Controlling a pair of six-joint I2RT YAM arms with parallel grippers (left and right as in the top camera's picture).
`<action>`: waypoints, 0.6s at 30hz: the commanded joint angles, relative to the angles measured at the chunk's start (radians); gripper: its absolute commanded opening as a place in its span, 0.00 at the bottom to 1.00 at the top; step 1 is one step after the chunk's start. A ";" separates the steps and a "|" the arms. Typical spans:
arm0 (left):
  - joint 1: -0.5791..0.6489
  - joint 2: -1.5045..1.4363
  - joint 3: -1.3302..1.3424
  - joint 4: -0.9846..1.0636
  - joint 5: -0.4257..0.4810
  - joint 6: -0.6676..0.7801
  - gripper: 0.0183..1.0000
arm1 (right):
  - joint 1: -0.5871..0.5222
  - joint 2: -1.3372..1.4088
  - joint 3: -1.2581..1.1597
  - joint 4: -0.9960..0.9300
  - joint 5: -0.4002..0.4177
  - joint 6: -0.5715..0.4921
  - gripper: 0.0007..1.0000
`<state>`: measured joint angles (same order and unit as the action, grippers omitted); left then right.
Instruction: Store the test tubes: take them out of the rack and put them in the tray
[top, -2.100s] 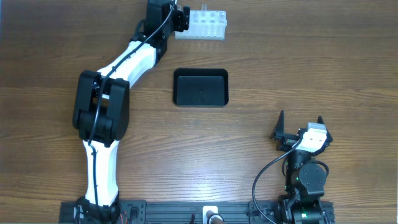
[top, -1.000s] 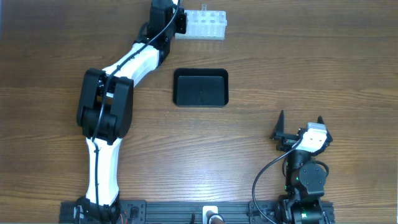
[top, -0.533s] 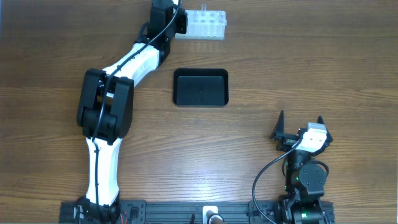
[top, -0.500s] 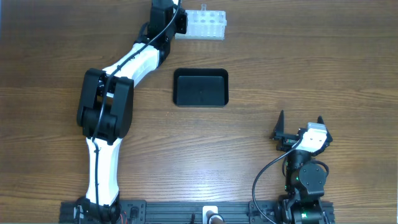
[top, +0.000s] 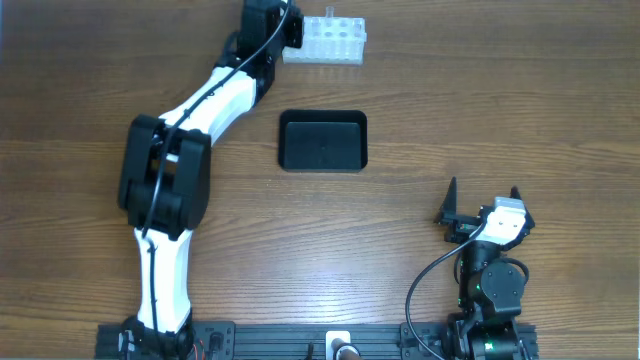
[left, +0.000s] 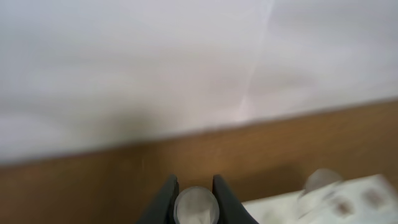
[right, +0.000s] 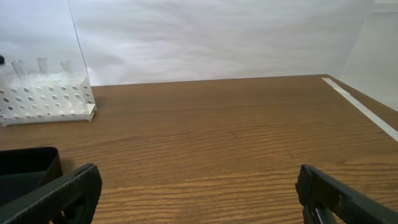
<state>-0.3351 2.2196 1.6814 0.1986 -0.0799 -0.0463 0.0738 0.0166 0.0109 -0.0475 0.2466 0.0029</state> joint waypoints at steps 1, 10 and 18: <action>-0.014 -0.195 0.029 0.005 -0.006 0.074 0.09 | 0.000 -0.003 -0.005 -0.001 0.016 0.000 0.99; -0.045 -0.371 0.029 -0.326 -0.021 0.002 0.10 | 0.000 -0.003 -0.005 -0.001 0.016 0.000 0.99; -0.119 -0.303 0.028 -0.870 -0.130 -0.409 0.02 | 0.000 -0.003 -0.005 -0.001 0.016 0.000 0.99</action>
<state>-0.4225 1.8603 1.7184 -0.6136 -0.1459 -0.2665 0.0738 0.0166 0.0109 -0.0475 0.2466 0.0029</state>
